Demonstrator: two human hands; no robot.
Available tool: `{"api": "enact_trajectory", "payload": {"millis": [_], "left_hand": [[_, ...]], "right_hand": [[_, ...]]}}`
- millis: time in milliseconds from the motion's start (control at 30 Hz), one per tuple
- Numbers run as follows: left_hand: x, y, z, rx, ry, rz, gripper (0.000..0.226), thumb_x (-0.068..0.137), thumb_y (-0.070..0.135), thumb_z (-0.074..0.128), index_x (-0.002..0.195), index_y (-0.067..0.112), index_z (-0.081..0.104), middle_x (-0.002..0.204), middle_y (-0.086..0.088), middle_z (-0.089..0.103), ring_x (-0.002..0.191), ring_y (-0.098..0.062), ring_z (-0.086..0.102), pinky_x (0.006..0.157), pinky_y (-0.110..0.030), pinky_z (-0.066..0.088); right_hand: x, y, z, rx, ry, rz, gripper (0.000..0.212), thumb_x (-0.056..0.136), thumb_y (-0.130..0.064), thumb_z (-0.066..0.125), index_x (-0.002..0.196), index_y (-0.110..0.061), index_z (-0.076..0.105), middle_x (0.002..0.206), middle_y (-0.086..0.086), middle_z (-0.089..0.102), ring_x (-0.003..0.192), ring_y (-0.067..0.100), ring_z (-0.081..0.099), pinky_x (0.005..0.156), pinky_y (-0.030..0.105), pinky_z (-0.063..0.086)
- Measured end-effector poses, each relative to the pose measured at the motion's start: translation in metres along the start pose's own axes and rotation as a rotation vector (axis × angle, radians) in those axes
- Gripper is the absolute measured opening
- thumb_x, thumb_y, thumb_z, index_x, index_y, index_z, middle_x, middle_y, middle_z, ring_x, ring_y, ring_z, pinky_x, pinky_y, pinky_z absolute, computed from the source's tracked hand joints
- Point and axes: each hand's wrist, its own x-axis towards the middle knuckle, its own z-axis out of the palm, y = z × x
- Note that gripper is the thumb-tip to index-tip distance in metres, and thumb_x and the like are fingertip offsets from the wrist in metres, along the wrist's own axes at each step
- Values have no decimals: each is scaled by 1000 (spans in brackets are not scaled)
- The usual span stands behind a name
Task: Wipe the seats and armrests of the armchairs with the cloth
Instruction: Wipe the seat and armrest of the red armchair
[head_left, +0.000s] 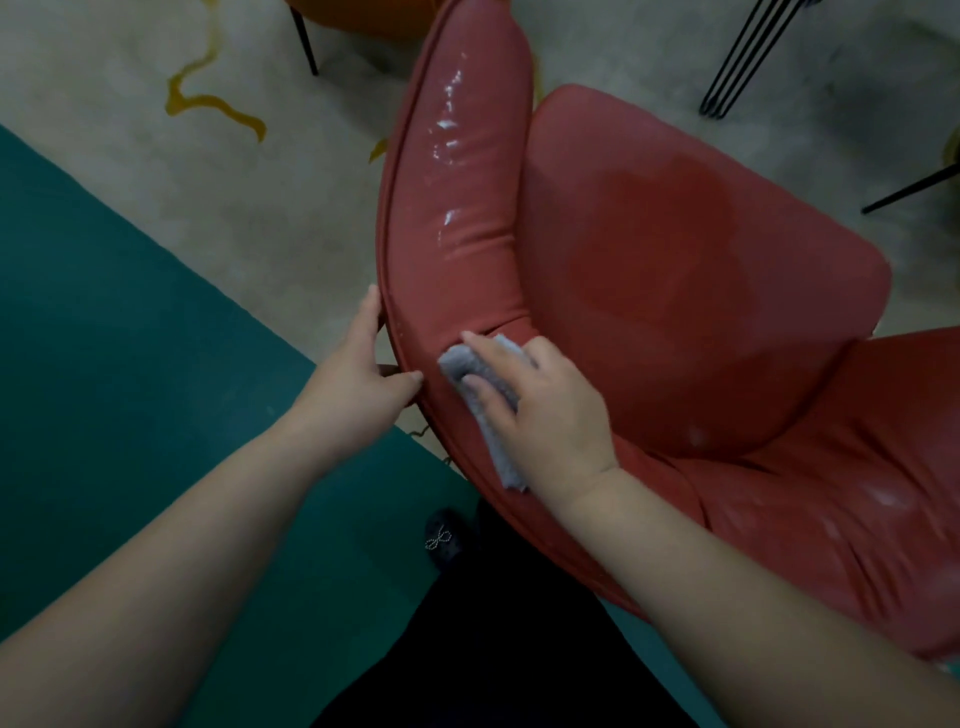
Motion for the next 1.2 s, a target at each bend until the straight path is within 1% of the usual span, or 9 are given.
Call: {"api": "enact_trajectory", "payload": {"millis": [233, 400, 533, 633, 733, 833, 933, 1100, 1200], "left_hand": [[-7, -1, -6, -71, -78, -46, 97, 75, 15, 62, 146, 58, 10, 147, 37, 28, 98, -19, 70, 97, -53, 48], [-6, -9, -4, -40, -38, -29, 111, 73, 21, 79, 153, 41, 5, 148, 27, 31, 111, -10, 63, 99, -39, 50], [-3, -12, -8, -10, -48, 1, 113, 78, 12, 78, 153, 40, -1, 154, 24, 23, 112, 5, 56, 93, -25, 51], [0, -9, -12, -71, -63, -35, 110, 81, 5, 73, 153, 41, -2, 153, 26, 21, 113, -12, 62, 97, -37, 51], [2, -8, -15, -173, -84, -47, 103, 84, -8, 64, 153, 40, 5, 154, 24, 26, 106, -24, 67, 98, -50, 48], [3, -8, -18, -216, -100, -65, 100, 84, -16, 54, 152, 42, 12, 154, 20, 30, 110, -25, 65, 101, -54, 45], [2, -9, -18, -241, -87, -88, 100, 82, -20, 51, 151, 44, 15, 153, 17, 33, 102, -21, 66, 99, -56, 46], [3, -9, -15, -264, -92, -51, 103, 79, -20, 51, 148, 49, 19, 150, 26, 34, 93, -18, 70, 82, -39, 53], [4, -6, -15, -238, -87, -25, 99, 69, 7, 63, 143, 59, 21, 141, 38, 38, 93, -17, 70, 81, -34, 54]], "right_hand": [[20, 47, -6, 128, 77, 360, 37, 92, -37, 56, 129, -35, 57, 94, -2, 51, 95, 20, 58, 72, 16, 32], [9, 17, 4, 190, 16, 85, 43, 82, -55, 55, 124, -44, 58, 91, -11, 52, 89, 1, 55, 76, 18, 42], [34, 42, -3, 141, 82, 321, 36, 87, -40, 62, 123, -38, 61, 100, 3, 62, 97, 21, 62, 87, 31, 47], [44, 33, -6, 195, 119, 281, 35, 87, -36, 64, 122, -36, 63, 96, 2, 60, 96, 17, 61, 86, 24, 45], [38, -3, -2, 232, -3, -9, 36, 83, -41, 67, 119, -37, 64, 90, -3, 56, 94, 11, 61, 79, 25, 47], [40, -22, 8, 55, -96, -162, 34, 80, -37, 72, 113, -33, 70, 81, 0, 50, 77, 22, 58, 62, 32, 46], [56, -25, 15, -3, -47, -219, 30, 78, -33, 74, 107, -29, 73, 80, 6, 52, 74, 28, 57, 58, 34, 45], [112, -28, 23, -14, 9, -106, 32, 85, -45, 63, 115, -35, 67, 96, 5, 57, 93, 24, 58, 71, 31, 40], [134, -9, 13, 141, 134, 94, 32, 86, -45, 61, 116, -38, 65, 99, -1, 58, 96, 15, 59, 78, 24, 40]]}}
